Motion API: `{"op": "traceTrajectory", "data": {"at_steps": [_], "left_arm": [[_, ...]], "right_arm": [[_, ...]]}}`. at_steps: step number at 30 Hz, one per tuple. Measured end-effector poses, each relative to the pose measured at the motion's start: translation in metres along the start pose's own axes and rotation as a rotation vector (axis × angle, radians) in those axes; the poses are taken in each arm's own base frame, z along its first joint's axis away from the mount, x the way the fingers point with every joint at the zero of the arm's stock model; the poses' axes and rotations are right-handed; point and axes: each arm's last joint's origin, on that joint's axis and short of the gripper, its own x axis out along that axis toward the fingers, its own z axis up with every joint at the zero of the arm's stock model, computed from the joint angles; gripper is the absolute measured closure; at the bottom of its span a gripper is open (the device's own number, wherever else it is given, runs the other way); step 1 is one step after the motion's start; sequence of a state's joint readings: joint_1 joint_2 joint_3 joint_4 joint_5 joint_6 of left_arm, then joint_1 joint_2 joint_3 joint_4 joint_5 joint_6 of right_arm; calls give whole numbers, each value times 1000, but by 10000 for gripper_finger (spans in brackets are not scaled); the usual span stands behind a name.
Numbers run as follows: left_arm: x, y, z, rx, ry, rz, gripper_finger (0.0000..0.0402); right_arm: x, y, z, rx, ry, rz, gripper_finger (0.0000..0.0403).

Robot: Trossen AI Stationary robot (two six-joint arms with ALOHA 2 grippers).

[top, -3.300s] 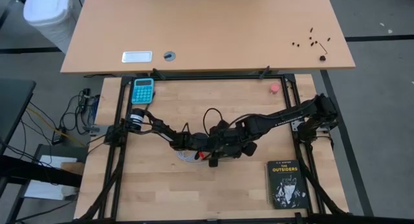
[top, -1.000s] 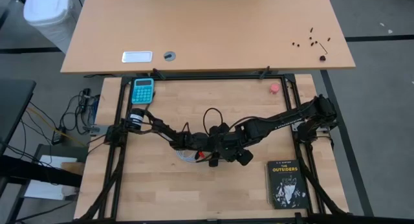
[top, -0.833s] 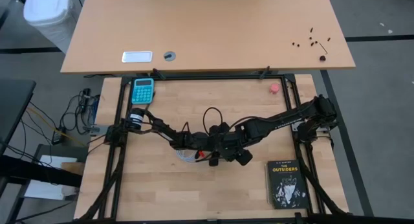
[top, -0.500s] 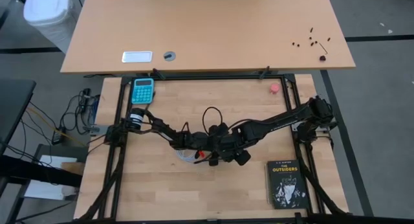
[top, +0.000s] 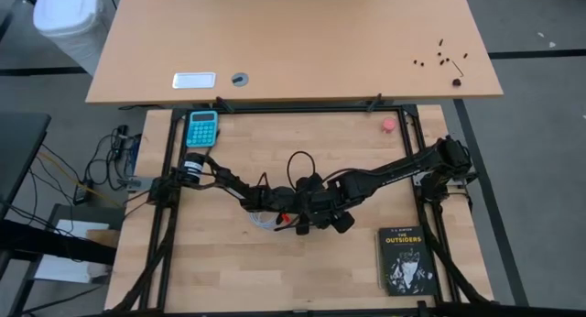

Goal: Screw lightbulb
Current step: Insert the lightbulb into the lamp

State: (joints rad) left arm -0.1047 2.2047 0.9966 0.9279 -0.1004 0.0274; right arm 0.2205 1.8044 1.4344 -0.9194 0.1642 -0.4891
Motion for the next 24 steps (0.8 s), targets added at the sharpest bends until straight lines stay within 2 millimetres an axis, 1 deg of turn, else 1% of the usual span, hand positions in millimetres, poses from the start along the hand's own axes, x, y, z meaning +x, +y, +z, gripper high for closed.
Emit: {"op": "traceTrajectory", "data": {"at_steps": [9, 16, 24], "left_arm": [[0, -1, 0, 18, -2, -10, 207], [0, -1, 1, 17, -2, -9, 206], [0, -1, 0, 15, -2, -4, 207]], "right_arm": [[-17, -14, -1, 50, -8, 13, 111], [-20, -16, -7, 87, -9, 74, 111], [-19, -20, -14, 111, 8, 129, 111]]}}
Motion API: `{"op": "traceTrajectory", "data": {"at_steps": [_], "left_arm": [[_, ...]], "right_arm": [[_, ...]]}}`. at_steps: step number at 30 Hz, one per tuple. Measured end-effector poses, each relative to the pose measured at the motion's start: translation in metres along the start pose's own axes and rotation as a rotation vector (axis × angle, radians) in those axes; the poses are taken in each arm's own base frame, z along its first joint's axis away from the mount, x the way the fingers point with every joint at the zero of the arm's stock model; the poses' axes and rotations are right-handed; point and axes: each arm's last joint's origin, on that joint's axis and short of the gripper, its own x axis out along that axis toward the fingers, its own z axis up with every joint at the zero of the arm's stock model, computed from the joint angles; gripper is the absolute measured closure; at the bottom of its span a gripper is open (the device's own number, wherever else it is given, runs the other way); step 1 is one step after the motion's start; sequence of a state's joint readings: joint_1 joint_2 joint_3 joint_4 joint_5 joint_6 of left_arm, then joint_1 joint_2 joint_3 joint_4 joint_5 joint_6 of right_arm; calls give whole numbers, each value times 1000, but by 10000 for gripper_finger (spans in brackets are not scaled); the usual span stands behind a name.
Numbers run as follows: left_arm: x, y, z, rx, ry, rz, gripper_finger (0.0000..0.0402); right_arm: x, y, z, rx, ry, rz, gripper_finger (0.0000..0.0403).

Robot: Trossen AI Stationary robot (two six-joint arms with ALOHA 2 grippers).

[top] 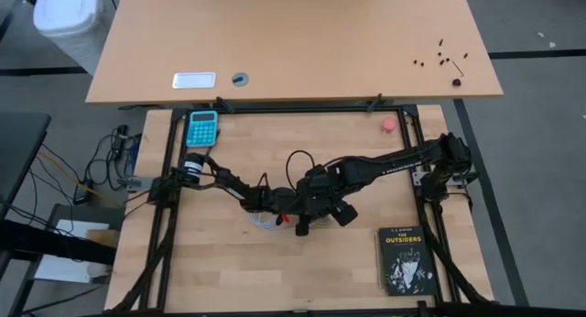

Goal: Screw lightbulb
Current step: Insert the lightbulb into the lamp

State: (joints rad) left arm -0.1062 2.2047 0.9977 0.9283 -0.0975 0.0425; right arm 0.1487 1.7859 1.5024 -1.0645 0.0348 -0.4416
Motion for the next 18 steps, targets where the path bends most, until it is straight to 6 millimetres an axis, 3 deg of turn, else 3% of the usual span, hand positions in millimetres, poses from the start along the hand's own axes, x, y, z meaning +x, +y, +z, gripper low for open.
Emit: {"op": "traceTrajectory", "data": {"at_steps": [18], "left_arm": [[0, 0, 0, -2, 0, 4, 206]], "right_arm": [[9, 0, -2, 4, -16, 19, 111]]}}
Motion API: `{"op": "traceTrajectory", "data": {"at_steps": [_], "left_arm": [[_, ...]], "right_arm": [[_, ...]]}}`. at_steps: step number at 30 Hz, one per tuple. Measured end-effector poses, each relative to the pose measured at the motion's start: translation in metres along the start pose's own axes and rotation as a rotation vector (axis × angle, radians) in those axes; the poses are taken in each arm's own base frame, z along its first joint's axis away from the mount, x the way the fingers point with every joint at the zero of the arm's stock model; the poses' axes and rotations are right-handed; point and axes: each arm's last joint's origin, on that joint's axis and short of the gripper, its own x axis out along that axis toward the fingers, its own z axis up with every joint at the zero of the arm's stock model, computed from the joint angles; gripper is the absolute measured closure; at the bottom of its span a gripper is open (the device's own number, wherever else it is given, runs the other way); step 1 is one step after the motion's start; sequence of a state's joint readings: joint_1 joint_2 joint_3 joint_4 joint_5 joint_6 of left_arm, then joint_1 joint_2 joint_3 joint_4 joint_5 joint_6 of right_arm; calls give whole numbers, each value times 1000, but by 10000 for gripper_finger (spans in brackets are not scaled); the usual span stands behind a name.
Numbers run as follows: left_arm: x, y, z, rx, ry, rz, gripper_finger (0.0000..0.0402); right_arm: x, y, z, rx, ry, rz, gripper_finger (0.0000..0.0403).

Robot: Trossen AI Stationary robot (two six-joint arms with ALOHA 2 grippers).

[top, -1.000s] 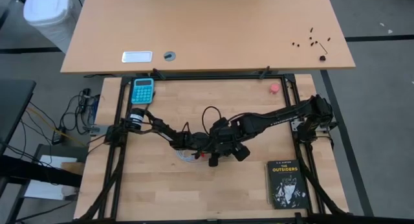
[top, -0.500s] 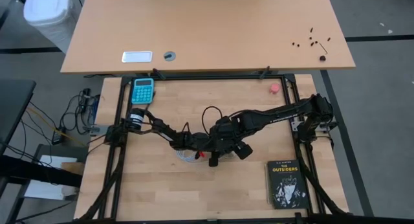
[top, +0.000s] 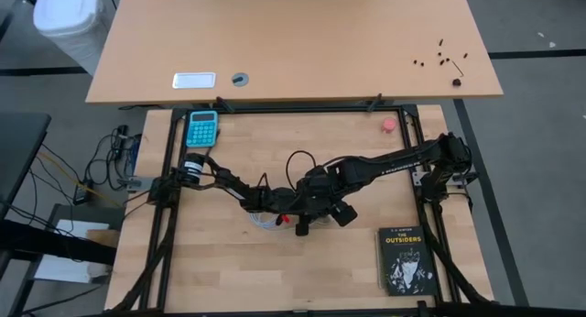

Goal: Screw lightbulb
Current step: Insert the lightbulb into the lamp

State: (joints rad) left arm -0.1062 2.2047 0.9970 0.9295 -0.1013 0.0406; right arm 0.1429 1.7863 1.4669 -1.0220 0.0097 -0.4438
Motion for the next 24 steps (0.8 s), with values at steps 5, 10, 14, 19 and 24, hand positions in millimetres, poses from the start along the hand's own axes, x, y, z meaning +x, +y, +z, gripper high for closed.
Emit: {"op": "traceTrajectory", "data": {"at_steps": [5, 10, 14, 19, 24], "left_arm": [[0, 0, 0, 0, 0, 0, 206], [0, 0, 0, 0, 0, 0, 206], [0, 0, 0, 0, 0, 0, 206], [0, 0, 0, 0, 0, 0, 206], [0, 0, 0, 0, 0, 0, 206]], "right_arm": [[2, 0, 1, 6, -12, -5, 111], [2, 0, 1, 6, -10, -4, 112], [2, 0, 1, 6, -10, -4, 122], [2, 0, 1, 14, -11, 1, 138], [2, 1, 0, 20, 2, -1, 124]]}}
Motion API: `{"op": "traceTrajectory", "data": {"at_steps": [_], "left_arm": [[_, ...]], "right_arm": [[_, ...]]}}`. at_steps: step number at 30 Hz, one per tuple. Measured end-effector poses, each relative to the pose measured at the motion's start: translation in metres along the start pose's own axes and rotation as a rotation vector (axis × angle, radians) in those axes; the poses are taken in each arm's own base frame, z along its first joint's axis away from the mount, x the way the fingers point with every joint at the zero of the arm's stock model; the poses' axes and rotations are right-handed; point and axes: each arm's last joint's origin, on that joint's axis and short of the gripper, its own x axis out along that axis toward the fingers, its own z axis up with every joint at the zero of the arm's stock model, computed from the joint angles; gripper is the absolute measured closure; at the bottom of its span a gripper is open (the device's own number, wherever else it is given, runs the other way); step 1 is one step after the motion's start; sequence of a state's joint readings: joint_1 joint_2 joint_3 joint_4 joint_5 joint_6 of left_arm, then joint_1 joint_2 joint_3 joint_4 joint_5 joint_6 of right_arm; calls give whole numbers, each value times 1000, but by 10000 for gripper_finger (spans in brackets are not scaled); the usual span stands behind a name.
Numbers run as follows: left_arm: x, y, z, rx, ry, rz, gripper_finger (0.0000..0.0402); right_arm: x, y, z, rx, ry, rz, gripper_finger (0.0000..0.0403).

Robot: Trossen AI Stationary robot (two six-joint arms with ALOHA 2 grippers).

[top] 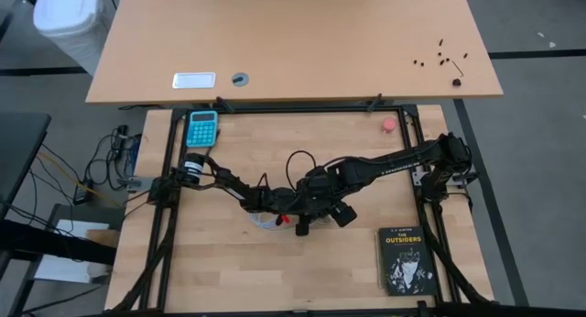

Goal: Screw lightbulb
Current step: Insert the lightbulb into the lamp

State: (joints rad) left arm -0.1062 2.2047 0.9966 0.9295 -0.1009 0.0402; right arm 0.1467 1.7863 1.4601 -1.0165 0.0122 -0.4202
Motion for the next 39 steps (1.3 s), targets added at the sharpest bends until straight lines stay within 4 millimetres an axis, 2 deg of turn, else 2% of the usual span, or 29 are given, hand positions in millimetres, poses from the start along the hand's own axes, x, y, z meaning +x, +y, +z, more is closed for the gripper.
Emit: {"op": "traceTrajectory", "data": {"at_steps": [7, 14, 24, 29, 39], "left_arm": [[0, 0, 0, 0, 0, -1, 206], [0, -1, 0, 11, -3, -42, 206], [0, -3, 1, 56, -19, -125, 206], [0, -4, 1, 63, -26, -150, 207], [-1, -6, 2, 89, -44, -220, 206]], "right_arm": [[0, 1, 0, -77, -2, 16, 135], [0, 3, 1, -181, -26, 55, 125], [1, 23, 14, -440, -46, -22, 127], [9, 26, 10, -505, -38, -1, 125], [10, 29, 14, -702, -77, -12, 125]]}}
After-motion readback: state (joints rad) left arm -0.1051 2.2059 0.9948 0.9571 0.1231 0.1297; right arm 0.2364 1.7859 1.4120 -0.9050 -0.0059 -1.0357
